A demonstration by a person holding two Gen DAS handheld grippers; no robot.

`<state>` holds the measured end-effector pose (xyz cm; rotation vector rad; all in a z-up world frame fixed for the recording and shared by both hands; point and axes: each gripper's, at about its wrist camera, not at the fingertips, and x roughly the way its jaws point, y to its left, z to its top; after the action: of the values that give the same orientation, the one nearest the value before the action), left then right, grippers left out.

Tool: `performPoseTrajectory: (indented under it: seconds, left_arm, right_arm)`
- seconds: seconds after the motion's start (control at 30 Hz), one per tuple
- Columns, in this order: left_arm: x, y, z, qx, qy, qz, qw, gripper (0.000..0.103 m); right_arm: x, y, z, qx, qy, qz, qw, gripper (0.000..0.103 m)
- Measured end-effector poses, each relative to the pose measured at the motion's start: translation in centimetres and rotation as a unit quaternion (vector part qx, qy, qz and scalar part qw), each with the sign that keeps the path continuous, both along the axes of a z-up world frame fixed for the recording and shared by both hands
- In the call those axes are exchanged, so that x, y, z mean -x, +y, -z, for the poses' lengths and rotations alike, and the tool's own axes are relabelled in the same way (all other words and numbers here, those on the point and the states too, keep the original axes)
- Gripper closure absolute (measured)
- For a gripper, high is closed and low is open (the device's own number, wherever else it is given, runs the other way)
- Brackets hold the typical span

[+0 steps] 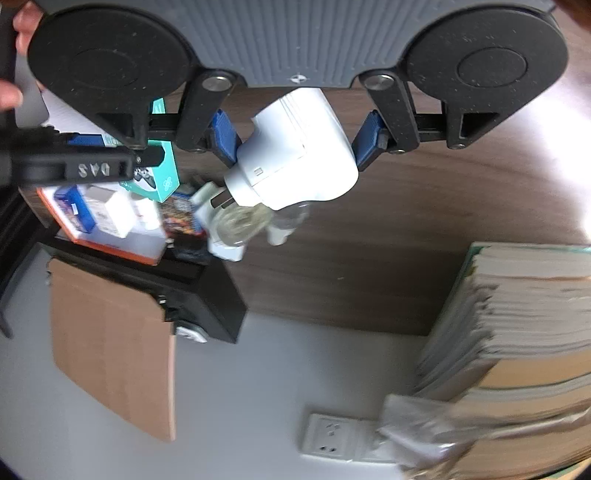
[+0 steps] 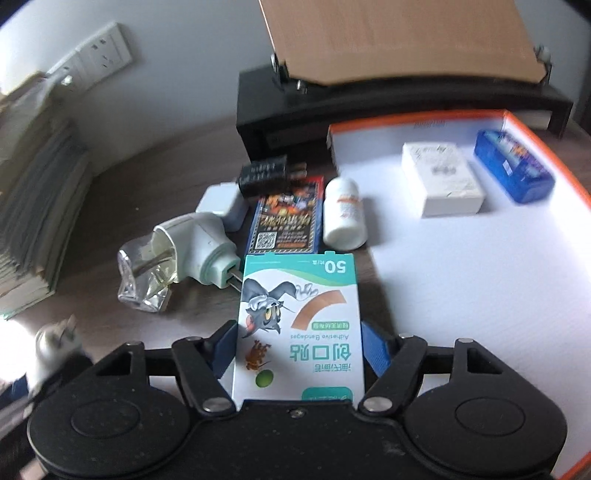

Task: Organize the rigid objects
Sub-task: 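Carry the teal box and white plug adapter toward the tray with both tools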

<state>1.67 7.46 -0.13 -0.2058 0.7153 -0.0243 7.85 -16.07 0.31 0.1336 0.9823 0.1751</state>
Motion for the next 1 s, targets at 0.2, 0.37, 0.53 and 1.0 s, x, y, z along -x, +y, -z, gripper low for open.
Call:
performPoseTrajectory:
  seconds: [0.2,0.37,0.53,1.0]
  left_arm:
    - [-1.0,-3.3,-1.2,0.006,-0.013,0.032,0.9994,0.037]
    - [-2.2,-7.1,-2.0,0.013,-0.020,0.069,0.9974,0.037]
    - [-3.5,-11.3,-2.4,0.019,-0.018,0.100,0.9946,0.037]
    - [-6.6,-20.6,-2.1,0.011,-0.001,0.125,0.9921,0.037]
  right_arm:
    - [2.1,-3.1,-2.6,0.034,-0.061,-0.013,0.997,0.020]
    - [2.8,-6.7,-4.3,0.062,-0.101,0.005,0.993,0.020]
    - [3.0,-11.3,-5.1,0.072,-0.114,0.030,0.990,0.020]
    - [2.0,-19.2,-5.4,0.100,-0.128,0.016,0.987,0.020]
